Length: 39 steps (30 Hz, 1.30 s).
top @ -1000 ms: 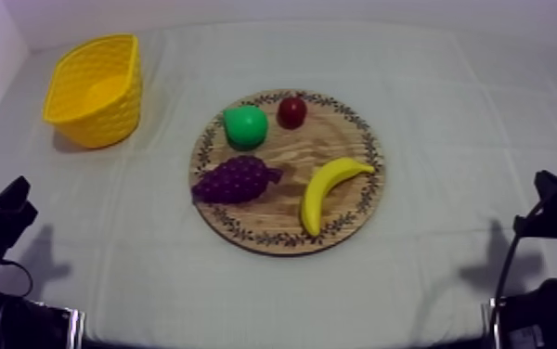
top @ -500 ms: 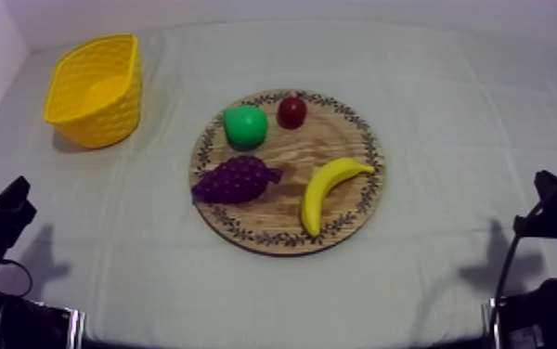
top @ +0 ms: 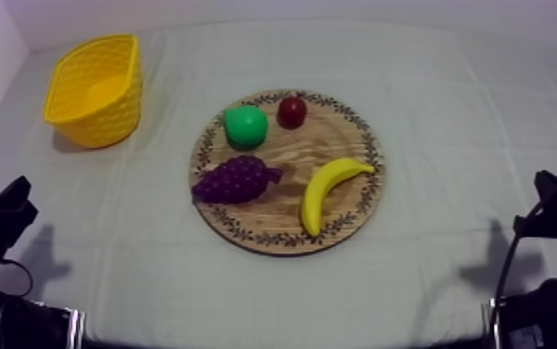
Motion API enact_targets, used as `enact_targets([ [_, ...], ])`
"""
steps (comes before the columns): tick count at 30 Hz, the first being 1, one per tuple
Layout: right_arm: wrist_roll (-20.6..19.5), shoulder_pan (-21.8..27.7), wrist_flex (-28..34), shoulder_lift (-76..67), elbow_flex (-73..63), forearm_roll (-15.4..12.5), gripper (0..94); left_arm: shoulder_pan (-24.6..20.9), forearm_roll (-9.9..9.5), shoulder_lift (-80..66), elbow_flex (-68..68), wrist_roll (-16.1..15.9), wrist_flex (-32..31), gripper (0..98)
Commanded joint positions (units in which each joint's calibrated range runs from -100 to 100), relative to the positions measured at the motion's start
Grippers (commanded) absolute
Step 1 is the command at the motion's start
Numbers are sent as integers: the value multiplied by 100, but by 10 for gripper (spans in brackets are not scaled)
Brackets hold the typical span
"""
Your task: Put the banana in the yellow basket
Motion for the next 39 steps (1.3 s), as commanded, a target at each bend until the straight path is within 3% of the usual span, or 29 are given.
enact_targets([
  [1,0,0,-2,-2,-3,1,3,12,-11,192,-35,-38,-30,110],
  [10,-2,0,-2,-2,-3,1,3,166,-5,2079,-1870,-403,-114,123],
  [22,0,0,-2,-2,-3,1,3,1253,-24,5070,-6646,-1089,917,113],
  [28,0,0,-2,-2,-3,1,3,1714,163,6329,-8064,-1258,1677,98],
  [36,-4,0,-2,-2,-3,1,3,2138,760,7547,-8946,-1350,2191,80],
  [39,-2,0,-2,-2,-3,1,3,2372,855,7914,-9081,-1255,2267,77],
])
